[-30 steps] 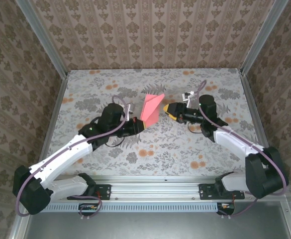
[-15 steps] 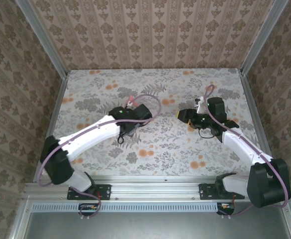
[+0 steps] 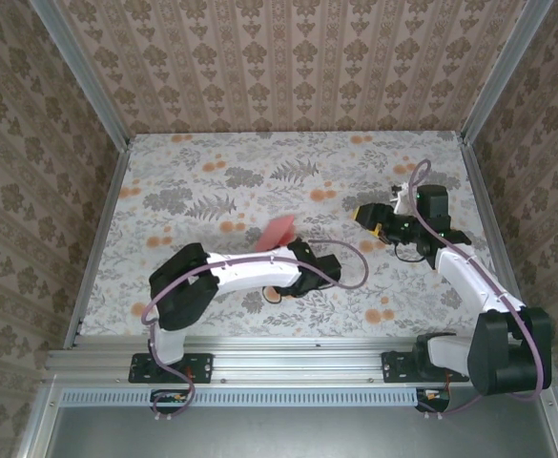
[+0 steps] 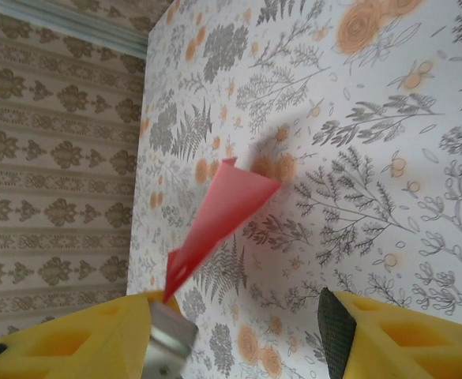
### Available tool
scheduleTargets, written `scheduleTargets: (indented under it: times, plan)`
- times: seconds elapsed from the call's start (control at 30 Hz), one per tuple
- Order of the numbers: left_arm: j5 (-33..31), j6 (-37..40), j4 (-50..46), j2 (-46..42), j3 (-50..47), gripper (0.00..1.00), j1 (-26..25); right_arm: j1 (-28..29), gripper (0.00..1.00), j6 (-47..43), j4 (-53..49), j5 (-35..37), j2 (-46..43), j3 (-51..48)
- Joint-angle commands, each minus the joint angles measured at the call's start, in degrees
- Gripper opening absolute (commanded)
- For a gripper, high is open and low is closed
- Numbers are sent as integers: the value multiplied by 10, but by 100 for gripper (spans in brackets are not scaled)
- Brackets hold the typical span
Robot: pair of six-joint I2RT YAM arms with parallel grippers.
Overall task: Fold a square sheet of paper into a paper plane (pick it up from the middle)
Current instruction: Turn over the paper at the center of the table.
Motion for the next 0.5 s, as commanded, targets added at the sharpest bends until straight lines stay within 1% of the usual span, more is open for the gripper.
scheduleTargets:
  times: [0.0, 0.13, 0.23, 0.47]
  plan:
    - [5, 40, 36, 19, -11, 11, -25, -16, 61, 0, 6, -38, -3, -6]
    - [28, 60, 60, 43, -15, 13, -45, -21, 61, -2, 7, -51, 5, -2]
    - [46, 77, 78, 52, -19, 16, -50, -21, 61, 3, 17, -60, 13, -4]
    - [105, 119, 133, 58, -28, 23, -53, -13, 59, 57, 97, -87, 42, -33]
